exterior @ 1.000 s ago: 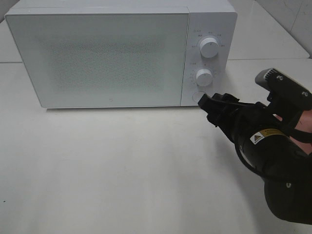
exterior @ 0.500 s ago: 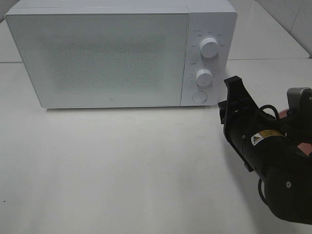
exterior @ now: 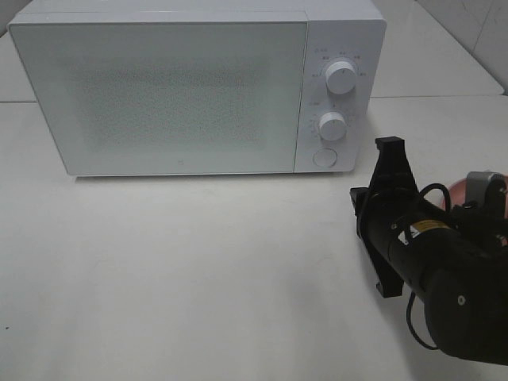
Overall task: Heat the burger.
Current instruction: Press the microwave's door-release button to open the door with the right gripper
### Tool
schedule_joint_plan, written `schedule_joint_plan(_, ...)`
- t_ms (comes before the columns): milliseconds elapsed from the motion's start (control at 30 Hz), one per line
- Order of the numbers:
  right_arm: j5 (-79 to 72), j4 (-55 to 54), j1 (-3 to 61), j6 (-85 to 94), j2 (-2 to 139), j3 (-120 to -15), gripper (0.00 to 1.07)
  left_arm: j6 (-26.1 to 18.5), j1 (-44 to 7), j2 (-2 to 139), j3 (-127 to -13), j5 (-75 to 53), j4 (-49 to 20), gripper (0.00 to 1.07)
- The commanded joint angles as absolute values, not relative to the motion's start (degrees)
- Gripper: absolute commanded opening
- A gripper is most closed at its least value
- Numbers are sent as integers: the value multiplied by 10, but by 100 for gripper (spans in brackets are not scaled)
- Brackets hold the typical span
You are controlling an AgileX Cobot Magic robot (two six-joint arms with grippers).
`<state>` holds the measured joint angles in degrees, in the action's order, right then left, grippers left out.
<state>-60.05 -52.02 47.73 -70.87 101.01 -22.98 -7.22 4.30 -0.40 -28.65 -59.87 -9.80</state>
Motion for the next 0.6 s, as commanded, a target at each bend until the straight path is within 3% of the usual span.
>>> schedule_joint_plan(33,-587,-503,465,-714,1023,-245,0,-72,43,-14,-285,-595,-105,100)
schedule_joint_plan(600,-560,-409,372,-756,1105,-340,0,-72,43,-14,-285,-595,-105,100)
